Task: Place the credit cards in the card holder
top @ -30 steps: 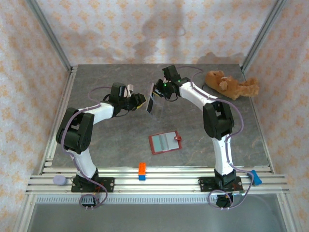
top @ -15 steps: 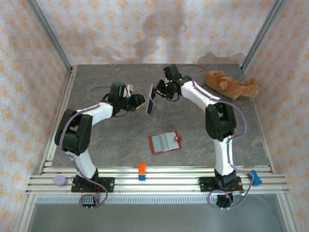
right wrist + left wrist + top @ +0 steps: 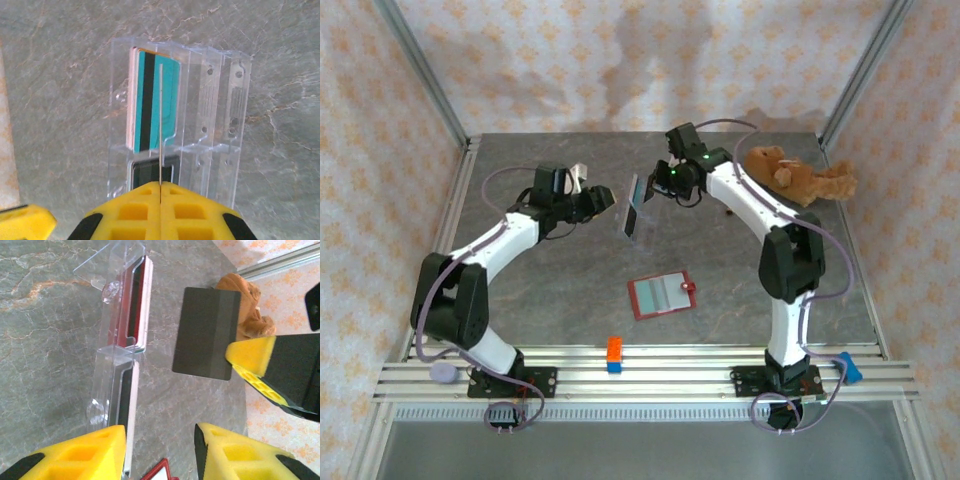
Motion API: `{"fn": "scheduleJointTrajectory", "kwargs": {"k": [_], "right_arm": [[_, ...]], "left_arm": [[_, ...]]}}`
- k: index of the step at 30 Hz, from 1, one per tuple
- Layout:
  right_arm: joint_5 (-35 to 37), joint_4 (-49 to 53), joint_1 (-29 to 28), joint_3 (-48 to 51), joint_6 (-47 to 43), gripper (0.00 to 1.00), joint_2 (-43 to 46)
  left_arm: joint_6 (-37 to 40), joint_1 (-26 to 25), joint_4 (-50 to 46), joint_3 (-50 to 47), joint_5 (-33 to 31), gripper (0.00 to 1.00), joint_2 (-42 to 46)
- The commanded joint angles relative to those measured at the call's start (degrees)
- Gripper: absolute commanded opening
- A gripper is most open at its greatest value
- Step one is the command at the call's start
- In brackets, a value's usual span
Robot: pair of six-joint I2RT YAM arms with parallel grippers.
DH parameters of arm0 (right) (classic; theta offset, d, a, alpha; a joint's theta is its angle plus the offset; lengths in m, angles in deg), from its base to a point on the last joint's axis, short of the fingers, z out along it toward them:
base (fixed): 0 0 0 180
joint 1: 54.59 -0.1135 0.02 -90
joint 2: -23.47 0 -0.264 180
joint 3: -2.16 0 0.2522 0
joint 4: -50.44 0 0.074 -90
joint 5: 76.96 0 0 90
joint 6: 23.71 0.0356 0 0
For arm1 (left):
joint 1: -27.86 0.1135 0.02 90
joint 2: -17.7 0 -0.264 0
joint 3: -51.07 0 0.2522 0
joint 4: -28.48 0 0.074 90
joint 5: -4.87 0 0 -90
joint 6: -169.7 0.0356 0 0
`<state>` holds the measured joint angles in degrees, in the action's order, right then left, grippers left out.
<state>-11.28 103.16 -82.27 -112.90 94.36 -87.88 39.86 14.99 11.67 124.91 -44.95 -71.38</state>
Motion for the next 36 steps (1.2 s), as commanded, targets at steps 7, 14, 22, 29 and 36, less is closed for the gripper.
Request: {"fn": "scheduleJointTrajectory", "kwargs": {"k": [7,14,22,29,36], "right_arm": [[-6.18,1.95,-0.12,18.35,-13.42,0.0,15.79],[-14.14,-0.28,-0.09,34.16,-16.28,0.0,26.11],[-22.4,-7.51,-0.18,50.08,-15.91,0.0,29.98],[-23.08,-14.71,-0.27,56.86,-14.0,0.0,30.03],[-23.24,-16.47,-0.28,58.67,-14.05,0.0,31.9]], "left_arm": [[5.82,-3.66,-11.89,-2.27,-6.41,0.49,11.29],[6.36,-9.24,-15.32,-10.71,-10.85,0.5,19.25],[3.93,-17.61,-14.63,-18.03,-14.78,0.49,19.91],[2.22,-23.75,-11.68,-21.1,-15.04,0.5,15.18],[1.43,-27.21,-7.76,-20.79,-15.4,0.64,9.06]]}}
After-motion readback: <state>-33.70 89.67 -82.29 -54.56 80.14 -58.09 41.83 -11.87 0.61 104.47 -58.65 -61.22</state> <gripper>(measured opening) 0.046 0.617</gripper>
